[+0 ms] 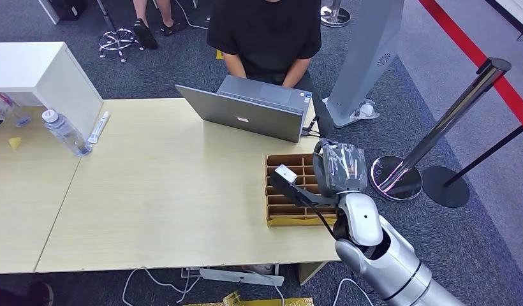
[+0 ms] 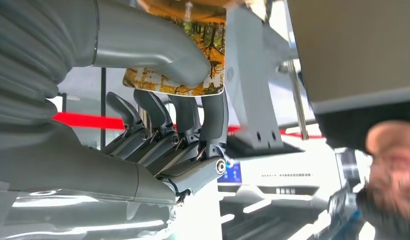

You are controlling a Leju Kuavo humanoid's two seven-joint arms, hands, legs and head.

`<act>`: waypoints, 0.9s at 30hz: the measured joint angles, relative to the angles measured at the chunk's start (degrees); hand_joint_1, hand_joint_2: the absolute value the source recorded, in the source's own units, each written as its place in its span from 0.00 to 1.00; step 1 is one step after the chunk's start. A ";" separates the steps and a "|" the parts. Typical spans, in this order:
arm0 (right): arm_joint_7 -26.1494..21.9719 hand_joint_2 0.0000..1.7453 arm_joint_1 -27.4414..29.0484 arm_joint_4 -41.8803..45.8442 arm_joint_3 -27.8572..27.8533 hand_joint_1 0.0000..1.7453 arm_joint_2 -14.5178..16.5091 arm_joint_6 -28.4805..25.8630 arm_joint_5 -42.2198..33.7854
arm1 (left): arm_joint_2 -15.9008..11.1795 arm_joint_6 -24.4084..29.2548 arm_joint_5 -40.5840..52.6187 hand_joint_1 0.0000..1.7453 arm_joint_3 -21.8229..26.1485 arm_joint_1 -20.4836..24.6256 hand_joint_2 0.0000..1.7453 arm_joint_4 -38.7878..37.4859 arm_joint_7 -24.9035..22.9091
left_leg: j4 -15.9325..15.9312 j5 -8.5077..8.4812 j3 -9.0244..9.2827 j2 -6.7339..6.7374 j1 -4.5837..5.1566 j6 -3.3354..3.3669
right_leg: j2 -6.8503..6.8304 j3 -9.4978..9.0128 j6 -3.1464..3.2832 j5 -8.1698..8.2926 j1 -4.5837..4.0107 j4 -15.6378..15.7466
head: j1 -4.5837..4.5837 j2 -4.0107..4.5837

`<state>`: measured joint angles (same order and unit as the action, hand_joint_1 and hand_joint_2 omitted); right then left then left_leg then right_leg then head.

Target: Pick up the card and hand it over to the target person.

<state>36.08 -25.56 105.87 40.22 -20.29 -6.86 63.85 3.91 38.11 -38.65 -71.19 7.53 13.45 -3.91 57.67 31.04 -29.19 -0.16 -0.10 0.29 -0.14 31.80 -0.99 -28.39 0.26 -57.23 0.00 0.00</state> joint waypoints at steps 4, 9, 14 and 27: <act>-0.01 1.00 -1.16 0.32 -0.45 0.85 -0.07 0.33 0.15 | 0.02 0.05 0.28 0.00 -0.26 0.01 0.00 -0.02 0.05 | -0.03 -0.01 0.04 0.01 -0.01 0.00 | 0.01 -0.04 0.00 0.02 -0.02 0.04 | 0.00 0.00; -0.03 1.00 -2.76 -3.28 -0.87 0.87 -0.41 0.91 -0.28 | 0.05 -0.07 1.00 0.00 -0.94 0.07 0.00 0.03 0.07 | -0.06 -0.02 0.08 0.04 -0.02 0.00 | 0.04 -0.08 0.00 0.04 -0.02 0.08 | 0.00 0.00; -0.51 1.00 -3.61 -8.54 -0.94 0.88 -1.65 1.24 -0.39 | 0.15 -0.11 1.76 0.00 -1.58 0.12 0.00 0.05 0.17 | -0.13 -0.06 0.15 0.03 -0.02 0.00 | 0.03 -0.17 0.00 0.09 -0.02 0.16 | 0.00 0.00; -1.13 1.00 -6.86 -20.13 -2.38 0.90 -3.43 1.03 0.78 | 0.21 -1.14 3.71 0.00 -3.31 0.94 0.00 0.18 -0.10 | -0.13 -0.06 0.14 0.06 -0.03 0.00 | 0.06 -0.17 0.00 0.10 -0.03 0.17 | 0.00 0.00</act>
<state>34.95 -32.42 85.74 37.84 -23.72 -5.84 64.63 4.12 36.97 -34.95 -74.50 8.47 13.64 -4.01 57.54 30.98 -29.05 -0.10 -0.14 0.30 -0.08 31.63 -0.99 -28.29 0.23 -57.05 0.00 0.00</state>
